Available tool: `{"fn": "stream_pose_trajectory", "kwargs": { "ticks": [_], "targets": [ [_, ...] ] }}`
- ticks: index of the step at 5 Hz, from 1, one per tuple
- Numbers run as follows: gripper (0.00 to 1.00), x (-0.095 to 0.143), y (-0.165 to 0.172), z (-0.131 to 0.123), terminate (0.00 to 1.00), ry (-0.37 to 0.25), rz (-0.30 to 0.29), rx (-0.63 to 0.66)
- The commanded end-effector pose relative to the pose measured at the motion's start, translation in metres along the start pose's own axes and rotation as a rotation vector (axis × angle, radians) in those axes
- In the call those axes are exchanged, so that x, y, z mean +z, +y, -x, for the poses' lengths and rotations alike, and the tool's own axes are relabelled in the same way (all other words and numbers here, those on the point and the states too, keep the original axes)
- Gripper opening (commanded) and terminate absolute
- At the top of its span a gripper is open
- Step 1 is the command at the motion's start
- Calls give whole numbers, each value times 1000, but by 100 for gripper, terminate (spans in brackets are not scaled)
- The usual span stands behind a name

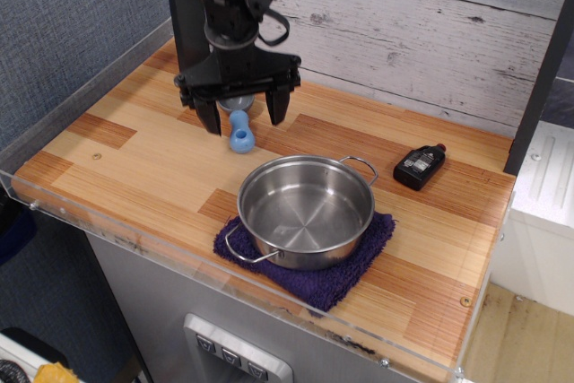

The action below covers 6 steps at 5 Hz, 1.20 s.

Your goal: Move the blue spoon to the front corner that's empty.

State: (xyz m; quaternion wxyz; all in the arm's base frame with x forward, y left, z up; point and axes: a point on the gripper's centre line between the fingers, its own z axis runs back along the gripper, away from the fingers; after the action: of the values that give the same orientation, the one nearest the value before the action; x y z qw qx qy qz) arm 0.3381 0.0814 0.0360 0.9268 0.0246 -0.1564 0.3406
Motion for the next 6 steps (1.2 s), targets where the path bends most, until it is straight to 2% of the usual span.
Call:
{"fn": "stream_pose_trajectory", "kwargs": {
  "ticks": [1,2,3,4,5,6],
  "targets": [
    [100,-11,1,-2,0,-1,6,3],
    [0,-14,2,1,0,10,-24,11],
    [0,-18,6,3,0,19,-26,-6],
    [0,-12,11,4,0,9,-18,-16],
    [0,7,11,-1,0,-7,-7,-7],
    [0,40,11,-16,0,-76,33,-15]
  ]
}}
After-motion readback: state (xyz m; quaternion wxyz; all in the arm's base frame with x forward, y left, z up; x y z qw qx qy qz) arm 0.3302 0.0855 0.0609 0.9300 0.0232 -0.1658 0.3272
